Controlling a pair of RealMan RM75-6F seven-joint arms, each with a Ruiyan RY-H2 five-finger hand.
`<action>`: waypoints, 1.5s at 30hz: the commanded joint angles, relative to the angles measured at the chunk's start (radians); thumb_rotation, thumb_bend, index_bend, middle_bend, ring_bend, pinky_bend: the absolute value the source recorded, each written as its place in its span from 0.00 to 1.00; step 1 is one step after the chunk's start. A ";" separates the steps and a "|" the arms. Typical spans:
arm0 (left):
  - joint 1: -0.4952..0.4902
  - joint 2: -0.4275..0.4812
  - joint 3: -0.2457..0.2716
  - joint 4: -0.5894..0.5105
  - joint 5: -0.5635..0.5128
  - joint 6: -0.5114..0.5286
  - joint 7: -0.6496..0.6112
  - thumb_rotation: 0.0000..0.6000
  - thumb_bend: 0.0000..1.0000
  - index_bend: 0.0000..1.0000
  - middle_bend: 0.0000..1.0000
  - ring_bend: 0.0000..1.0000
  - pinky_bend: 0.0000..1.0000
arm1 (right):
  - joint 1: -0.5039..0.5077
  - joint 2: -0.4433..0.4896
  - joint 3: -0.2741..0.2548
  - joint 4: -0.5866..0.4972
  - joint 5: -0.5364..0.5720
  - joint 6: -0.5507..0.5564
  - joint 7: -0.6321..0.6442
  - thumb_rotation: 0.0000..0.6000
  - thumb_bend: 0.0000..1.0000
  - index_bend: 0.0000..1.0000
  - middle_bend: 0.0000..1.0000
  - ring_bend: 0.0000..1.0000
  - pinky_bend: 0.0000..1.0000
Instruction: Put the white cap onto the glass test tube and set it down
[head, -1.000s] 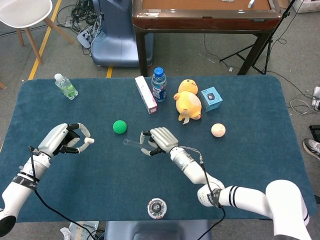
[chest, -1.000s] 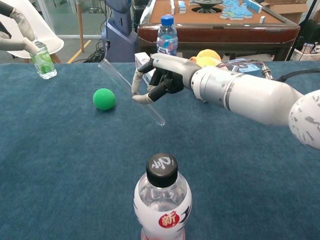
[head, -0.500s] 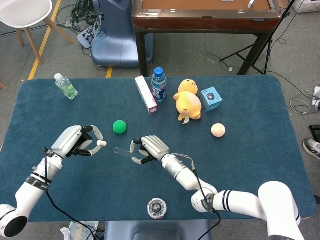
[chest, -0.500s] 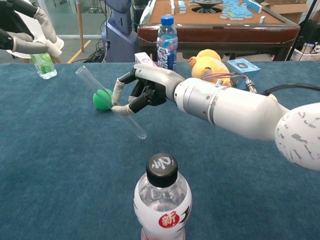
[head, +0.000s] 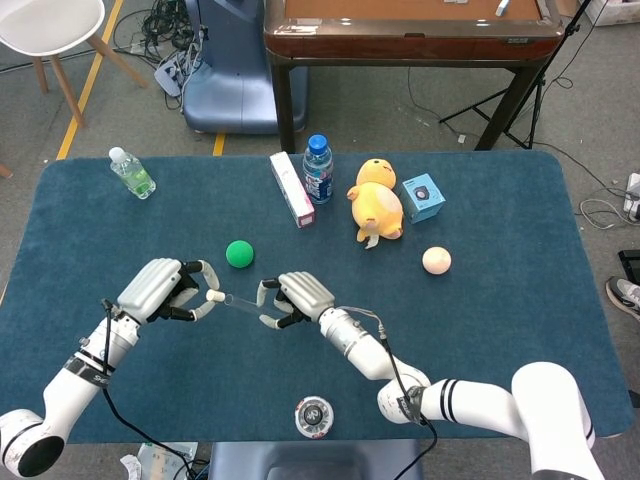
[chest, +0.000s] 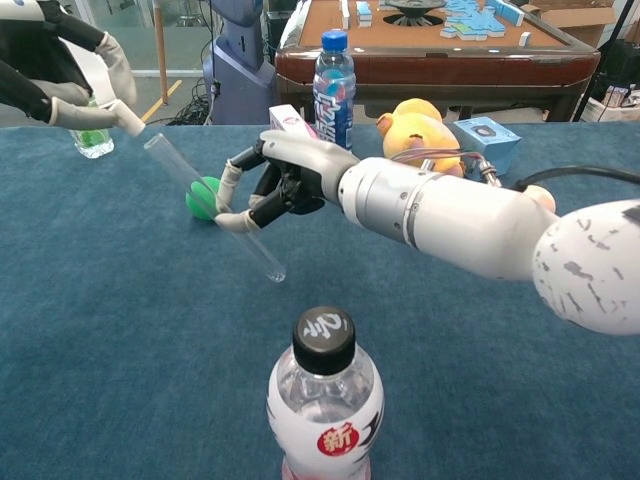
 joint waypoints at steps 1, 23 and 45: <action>-0.003 -0.011 0.006 0.005 0.005 0.009 0.031 1.00 0.29 0.53 1.00 1.00 0.98 | 0.001 0.000 -0.001 0.000 0.003 -0.002 -0.006 1.00 0.51 0.75 1.00 1.00 0.99; -0.014 -0.027 0.018 -0.004 0.005 0.010 0.068 1.00 0.29 0.53 1.00 1.00 0.98 | 0.004 -0.010 0.001 0.007 -0.001 -0.002 0.001 1.00 0.51 0.75 1.00 1.00 0.99; -0.020 -0.049 0.023 0.000 -0.003 0.011 0.073 1.00 0.29 0.53 1.00 1.00 0.98 | 0.005 -0.019 0.011 0.010 -0.002 0.006 0.014 1.00 0.51 0.76 1.00 1.00 0.99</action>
